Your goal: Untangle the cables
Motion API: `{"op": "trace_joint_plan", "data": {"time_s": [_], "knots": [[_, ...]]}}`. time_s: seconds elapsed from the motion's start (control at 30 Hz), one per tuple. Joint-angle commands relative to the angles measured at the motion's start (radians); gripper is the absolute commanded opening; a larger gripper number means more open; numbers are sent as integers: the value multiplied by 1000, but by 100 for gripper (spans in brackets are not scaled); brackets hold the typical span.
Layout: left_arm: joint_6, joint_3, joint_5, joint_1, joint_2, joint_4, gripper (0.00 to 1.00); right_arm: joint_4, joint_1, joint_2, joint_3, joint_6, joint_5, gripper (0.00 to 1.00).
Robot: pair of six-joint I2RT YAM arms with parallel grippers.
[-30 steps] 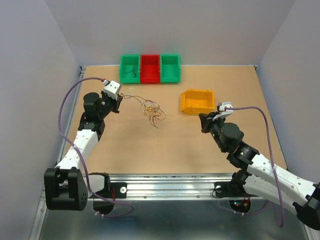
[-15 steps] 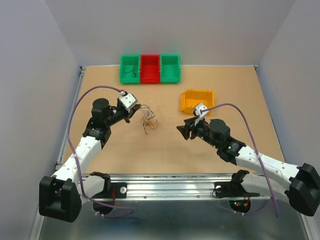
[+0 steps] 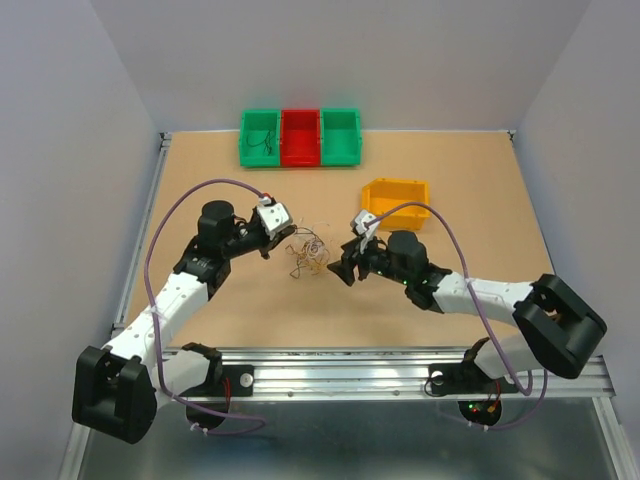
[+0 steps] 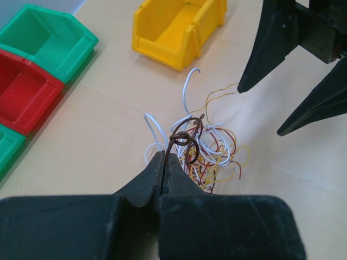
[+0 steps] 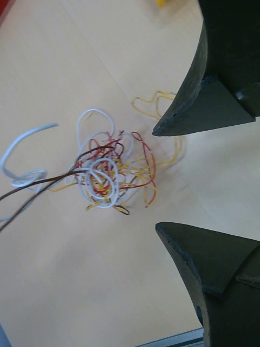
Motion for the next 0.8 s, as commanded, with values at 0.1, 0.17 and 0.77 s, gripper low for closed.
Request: {"op": "trace_joint_plan", "data": {"time_s": [0.1, 0.17, 0.77], "knots": [[27, 26, 40, -13, -1, -14, 0, 239, -1, 81, 86, -15, -11, 67], [27, 29, 43, -14, -1, -19, 0, 264, -1, 113, 91, -7, -8, 66], [58, 61, 57, -36, 50, -78, 0, 572, -1, 326, 130, 40, 24, 48]]}}
